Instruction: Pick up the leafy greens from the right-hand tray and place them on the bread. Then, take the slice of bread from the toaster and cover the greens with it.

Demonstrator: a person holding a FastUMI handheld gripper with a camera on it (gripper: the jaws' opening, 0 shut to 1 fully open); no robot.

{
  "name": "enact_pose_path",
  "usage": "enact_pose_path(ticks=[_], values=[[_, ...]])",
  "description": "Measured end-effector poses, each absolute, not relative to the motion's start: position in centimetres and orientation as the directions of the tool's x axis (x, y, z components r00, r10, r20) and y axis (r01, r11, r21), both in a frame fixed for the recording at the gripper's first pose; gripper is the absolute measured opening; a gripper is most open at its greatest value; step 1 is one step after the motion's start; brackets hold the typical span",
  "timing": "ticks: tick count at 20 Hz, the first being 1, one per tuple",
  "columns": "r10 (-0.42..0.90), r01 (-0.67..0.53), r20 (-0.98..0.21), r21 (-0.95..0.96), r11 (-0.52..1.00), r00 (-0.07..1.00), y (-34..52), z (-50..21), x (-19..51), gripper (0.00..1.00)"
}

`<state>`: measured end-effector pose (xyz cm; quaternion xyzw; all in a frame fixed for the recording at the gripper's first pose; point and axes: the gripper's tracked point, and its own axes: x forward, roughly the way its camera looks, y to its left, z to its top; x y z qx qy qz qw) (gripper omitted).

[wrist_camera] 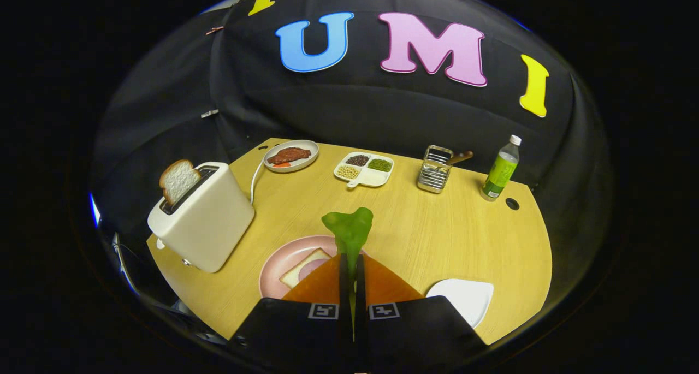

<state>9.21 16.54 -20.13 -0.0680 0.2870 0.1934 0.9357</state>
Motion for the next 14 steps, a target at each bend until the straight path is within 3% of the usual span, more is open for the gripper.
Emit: enact_pose_path(ticks=[8,14], values=[[0.296,-0.421,-0.632,-0.054,0.905,0.716,19.7,-24.7,9.4,0.07],[0.280,-0.418,-0.656,-0.059,0.907,0.700,20.7,-26.5,9.9,0.20]])
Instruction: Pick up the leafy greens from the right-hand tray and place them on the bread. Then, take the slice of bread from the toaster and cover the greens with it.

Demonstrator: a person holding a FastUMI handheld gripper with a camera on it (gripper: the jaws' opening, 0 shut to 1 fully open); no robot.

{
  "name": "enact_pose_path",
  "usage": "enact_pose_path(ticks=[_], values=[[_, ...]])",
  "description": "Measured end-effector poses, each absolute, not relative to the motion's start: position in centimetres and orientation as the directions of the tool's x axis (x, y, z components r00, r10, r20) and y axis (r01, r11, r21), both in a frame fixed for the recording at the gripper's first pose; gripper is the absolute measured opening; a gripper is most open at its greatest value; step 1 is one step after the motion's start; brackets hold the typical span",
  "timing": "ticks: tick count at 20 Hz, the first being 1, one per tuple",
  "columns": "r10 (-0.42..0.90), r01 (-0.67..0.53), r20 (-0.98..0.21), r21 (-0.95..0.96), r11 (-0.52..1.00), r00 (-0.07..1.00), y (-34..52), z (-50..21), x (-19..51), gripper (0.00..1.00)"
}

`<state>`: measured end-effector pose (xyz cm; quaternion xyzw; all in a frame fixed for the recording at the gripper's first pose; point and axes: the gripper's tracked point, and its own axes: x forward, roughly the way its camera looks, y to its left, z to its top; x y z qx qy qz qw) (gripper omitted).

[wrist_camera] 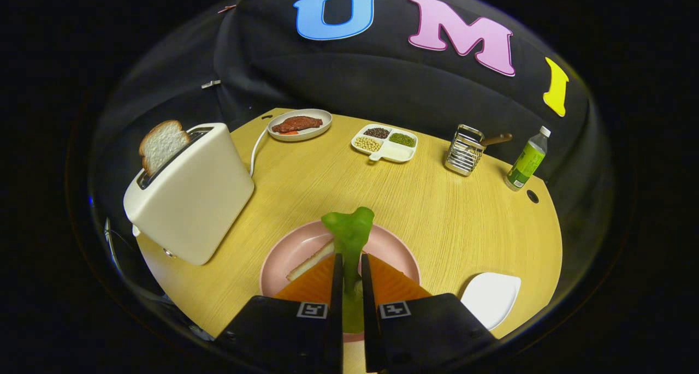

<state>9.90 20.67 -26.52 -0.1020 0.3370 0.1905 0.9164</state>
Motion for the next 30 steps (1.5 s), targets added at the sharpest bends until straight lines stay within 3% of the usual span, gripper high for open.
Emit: enact_pose_path(ticks=[4,7,13,20,30], values=[[0.285,-0.427,-0.677,-0.047,0.903,0.678,21.7,-27.8,9.7,0.31],[0.281,-0.431,-0.688,-0.051,0.901,0.669,22.1,-28.4,9.4,0.60],[0.273,-0.416,-0.679,-0.052,0.908,0.681,21.9,-28.1,9.7,0.95],[0.302,-0.415,-0.626,-0.039,0.909,0.719,22.3,-24.7,9.3,1.00],[0.543,-0.600,-0.449,0.019,0.799,0.709,31.8,-13.7,5.1,1.00]])
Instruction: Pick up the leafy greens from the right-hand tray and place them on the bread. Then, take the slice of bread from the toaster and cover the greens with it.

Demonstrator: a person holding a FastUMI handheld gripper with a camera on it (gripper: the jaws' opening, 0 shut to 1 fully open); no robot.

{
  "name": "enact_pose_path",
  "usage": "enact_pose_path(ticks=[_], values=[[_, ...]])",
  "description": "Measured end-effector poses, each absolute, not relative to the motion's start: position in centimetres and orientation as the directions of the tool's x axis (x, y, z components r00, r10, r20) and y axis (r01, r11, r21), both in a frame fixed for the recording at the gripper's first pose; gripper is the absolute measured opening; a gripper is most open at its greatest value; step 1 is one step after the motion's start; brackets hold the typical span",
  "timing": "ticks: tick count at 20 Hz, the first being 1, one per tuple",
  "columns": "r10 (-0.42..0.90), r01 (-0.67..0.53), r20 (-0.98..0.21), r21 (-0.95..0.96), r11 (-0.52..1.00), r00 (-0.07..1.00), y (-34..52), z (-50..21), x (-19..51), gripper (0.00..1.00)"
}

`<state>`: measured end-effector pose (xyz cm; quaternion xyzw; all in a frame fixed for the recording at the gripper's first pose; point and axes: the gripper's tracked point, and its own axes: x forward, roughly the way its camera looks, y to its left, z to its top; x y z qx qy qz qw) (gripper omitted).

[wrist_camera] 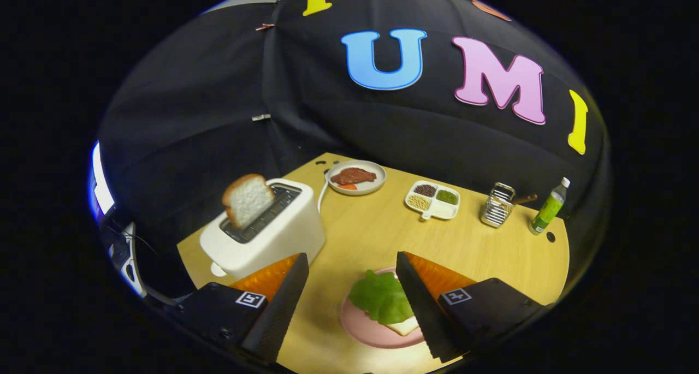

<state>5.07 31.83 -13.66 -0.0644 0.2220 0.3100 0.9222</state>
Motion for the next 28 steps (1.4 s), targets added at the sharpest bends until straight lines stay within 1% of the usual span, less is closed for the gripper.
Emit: enact_pose_path(ticks=[3,6,15,19,28], values=[[0.610,-0.645,-0.407,0.062,0.761,0.680,35.7,-11.2,4.2,1.00],[0.644,-0.670,-0.380,0.082,0.738,0.664,39.0,-9.8,3.6,0.99],[0.681,-0.717,-0.402,0.083,0.693,0.612,46.8,-10.8,2.6,0.99],[0.673,-0.721,-0.417,0.058,0.690,0.611,49.8,-12.3,3.4,0.99],[0.567,-0.658,-0.515,0.007,0.753,0.643,52.6,-18.1,6.5,0.99]])
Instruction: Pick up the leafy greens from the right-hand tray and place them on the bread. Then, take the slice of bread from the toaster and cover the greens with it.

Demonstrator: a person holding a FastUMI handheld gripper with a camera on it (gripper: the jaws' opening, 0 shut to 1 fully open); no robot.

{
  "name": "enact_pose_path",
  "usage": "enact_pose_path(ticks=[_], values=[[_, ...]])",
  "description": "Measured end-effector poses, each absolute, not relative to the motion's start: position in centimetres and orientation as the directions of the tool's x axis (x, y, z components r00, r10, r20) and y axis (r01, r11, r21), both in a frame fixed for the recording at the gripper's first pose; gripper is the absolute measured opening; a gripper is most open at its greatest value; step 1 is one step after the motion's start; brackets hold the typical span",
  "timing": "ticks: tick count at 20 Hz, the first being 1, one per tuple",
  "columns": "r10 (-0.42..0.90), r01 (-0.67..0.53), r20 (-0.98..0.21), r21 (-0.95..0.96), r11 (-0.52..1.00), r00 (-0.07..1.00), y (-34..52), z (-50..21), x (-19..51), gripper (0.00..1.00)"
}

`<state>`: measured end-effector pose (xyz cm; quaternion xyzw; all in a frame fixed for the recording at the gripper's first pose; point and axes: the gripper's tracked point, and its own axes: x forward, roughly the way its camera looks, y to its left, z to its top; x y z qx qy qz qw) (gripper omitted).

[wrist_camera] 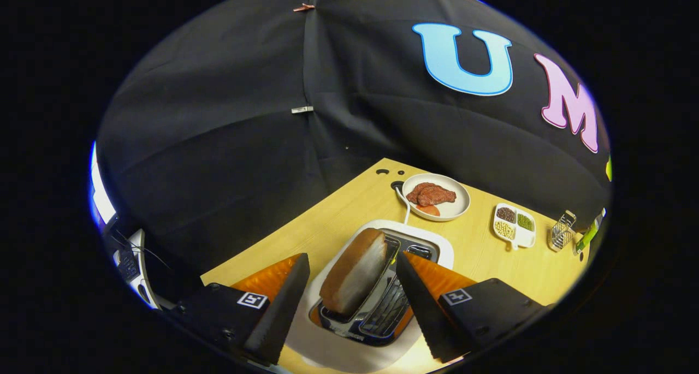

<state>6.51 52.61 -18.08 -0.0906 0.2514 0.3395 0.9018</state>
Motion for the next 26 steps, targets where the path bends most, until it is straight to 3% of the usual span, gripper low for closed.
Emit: enact_pose_path(ticks=[2,4,6,7,9,14,18,26], values=[[0.554,-0.649,-0.529,0.010,0.761,0.642,52.8,-18.7,6.9,0.94],[0.558,-0.651,-0.535,0.020,0.759,0.634,53.2,-19.0,6.7,0.83],[0.560,-0.651,-0.533,0.023,0.759,0.634,53.6,-18.8,6.6,0.70],[0.554,-0.650,-0.536,0.015,0.760,0.636,53.5,-19.0,6.7,0.58],[0.545,-0.643,-0.542,0.012,0.766,0.640,53.3,-18.8,6.5,0.55],[0.517,-0.620,-0.559,0.006,0.785,0.648,52.1,-18.8,6.8,0.19],[0.527,-0.610,-0.568,0.054,0.790,0.632,52.0,-17.8,6.8,0.14],[0.635,-0.666,-0.431,0.098,0.739,0.641,50.0,-9.2,7.2,0.10]])
